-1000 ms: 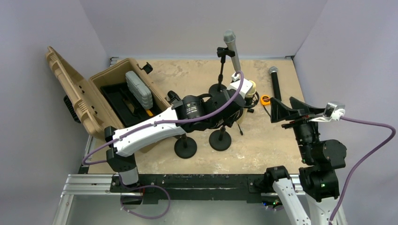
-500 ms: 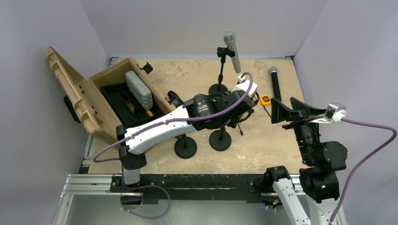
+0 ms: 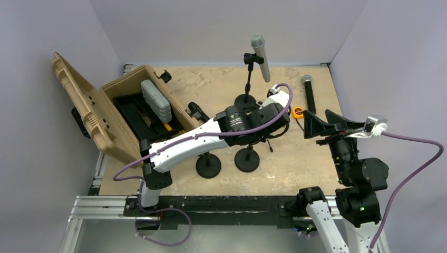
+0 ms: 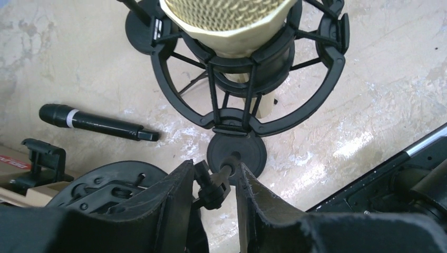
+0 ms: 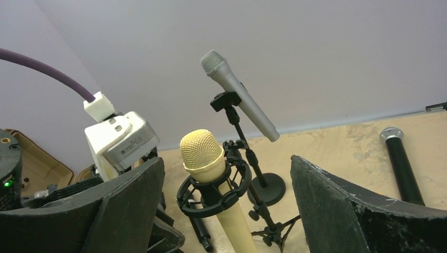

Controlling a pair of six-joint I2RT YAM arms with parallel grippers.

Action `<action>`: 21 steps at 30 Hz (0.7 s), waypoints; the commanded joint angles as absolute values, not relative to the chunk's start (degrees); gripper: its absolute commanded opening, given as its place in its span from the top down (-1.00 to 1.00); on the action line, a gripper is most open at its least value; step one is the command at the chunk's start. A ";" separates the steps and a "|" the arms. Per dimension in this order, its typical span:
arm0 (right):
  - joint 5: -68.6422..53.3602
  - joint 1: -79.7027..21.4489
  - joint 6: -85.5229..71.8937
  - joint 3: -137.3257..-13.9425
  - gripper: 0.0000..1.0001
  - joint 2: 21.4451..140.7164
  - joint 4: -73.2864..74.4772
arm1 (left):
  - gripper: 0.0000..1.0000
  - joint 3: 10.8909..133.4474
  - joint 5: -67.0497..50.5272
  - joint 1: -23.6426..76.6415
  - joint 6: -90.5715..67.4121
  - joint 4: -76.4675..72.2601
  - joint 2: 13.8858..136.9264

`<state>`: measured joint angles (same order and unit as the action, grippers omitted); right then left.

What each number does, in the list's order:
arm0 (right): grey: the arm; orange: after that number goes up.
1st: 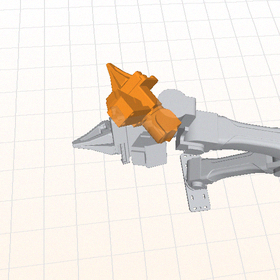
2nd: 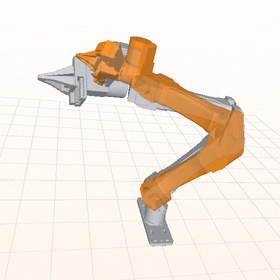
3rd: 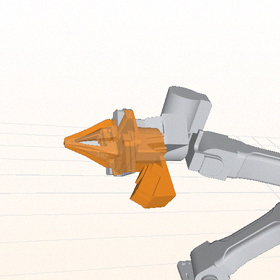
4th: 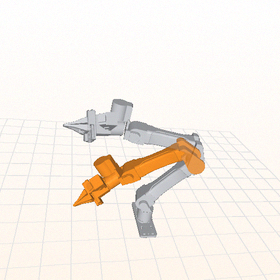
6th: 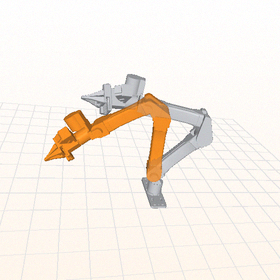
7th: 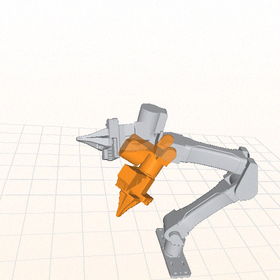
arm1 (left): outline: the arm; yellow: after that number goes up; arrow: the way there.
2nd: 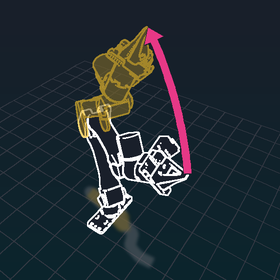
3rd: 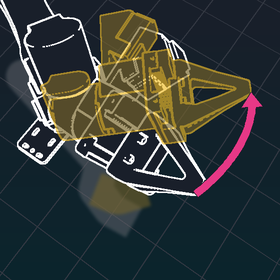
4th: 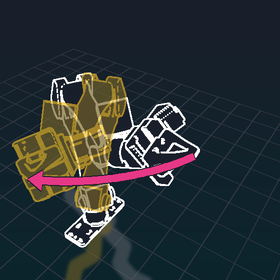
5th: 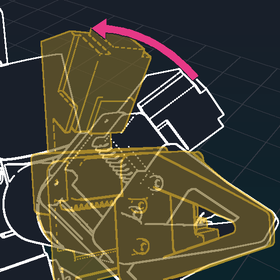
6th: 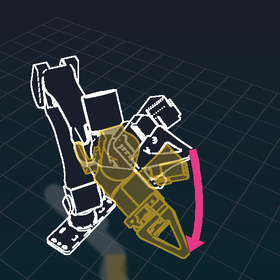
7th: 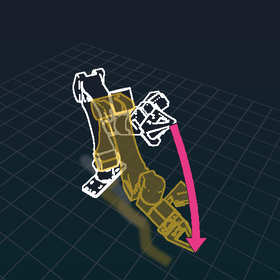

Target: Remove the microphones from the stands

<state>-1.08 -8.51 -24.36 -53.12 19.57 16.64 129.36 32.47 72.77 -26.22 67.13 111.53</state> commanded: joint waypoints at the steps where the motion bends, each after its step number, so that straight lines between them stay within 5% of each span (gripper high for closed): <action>1: -1.76 -8.33 -24.31 -52.88 -0.76 19.34 14.33 | 0.28 133.70 35.90 73.26 -22.86 69.46 111.42; 21: -2.33 -8.21 -24.38 -52.28 -0.76 18.47 14.01 | 0.28 138.64 40.55 76.99 -27.58 78.19 115.60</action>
<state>-1.13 -8.49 -24.38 -52.58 19.38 15.88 137.80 37.26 77.01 -26.20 77.47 114.63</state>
